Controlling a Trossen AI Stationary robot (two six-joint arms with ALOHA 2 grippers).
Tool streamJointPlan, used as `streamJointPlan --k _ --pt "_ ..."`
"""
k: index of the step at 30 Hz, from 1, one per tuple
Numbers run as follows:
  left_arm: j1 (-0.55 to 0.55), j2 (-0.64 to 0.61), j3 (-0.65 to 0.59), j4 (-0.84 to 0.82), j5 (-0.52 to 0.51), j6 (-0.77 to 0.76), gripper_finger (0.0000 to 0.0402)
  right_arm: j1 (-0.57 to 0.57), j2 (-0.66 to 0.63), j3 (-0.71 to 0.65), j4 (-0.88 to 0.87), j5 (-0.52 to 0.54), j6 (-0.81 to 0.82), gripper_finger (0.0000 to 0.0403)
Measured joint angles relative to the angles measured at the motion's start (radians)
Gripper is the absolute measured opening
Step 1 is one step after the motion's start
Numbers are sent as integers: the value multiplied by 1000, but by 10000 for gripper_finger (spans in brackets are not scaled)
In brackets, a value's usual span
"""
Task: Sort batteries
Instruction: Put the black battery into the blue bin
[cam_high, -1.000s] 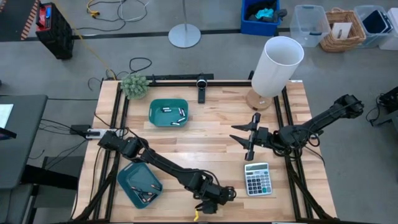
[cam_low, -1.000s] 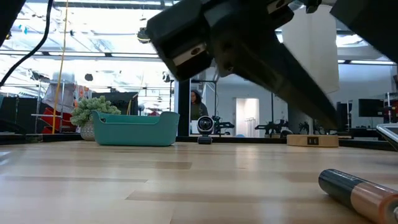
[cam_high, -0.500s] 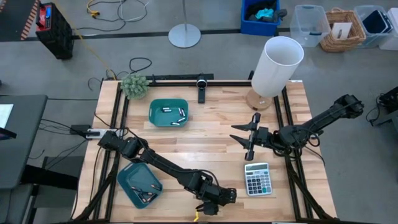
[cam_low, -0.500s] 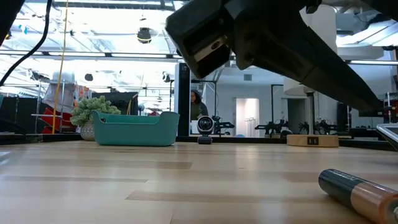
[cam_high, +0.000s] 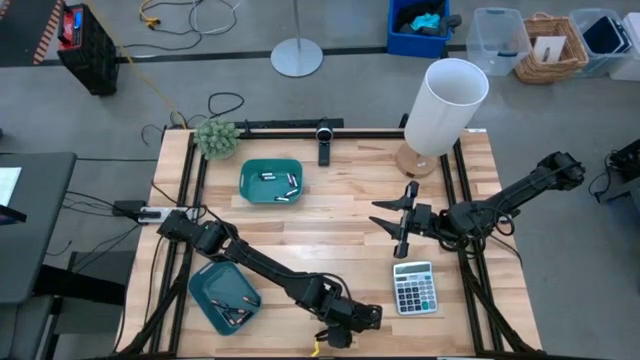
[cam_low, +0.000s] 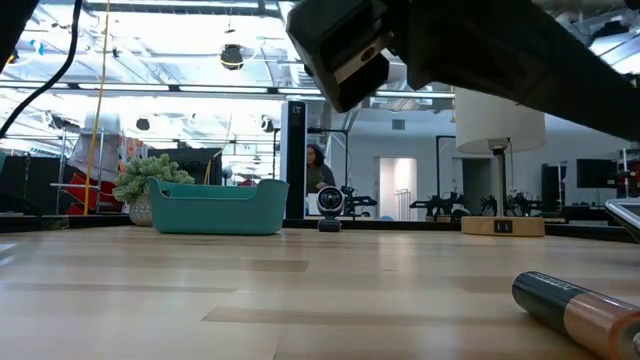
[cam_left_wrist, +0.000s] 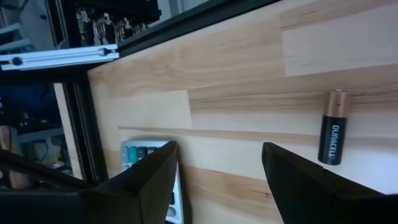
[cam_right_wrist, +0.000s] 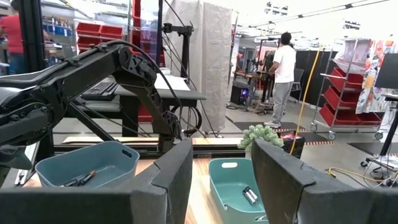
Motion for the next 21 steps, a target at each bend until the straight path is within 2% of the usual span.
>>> streamJointPlan --k 12,17,21 --pt "-6 0 0 12 -12 -26 228 19 0 0 -2 0 3 180" --pt "-12 -28 0 -11 -45 -206 228 34 0 0 -2 0 2 180" --pt "-11 -120 0 -110 -48 -394 228 33 0 0 -5 0 12 180"
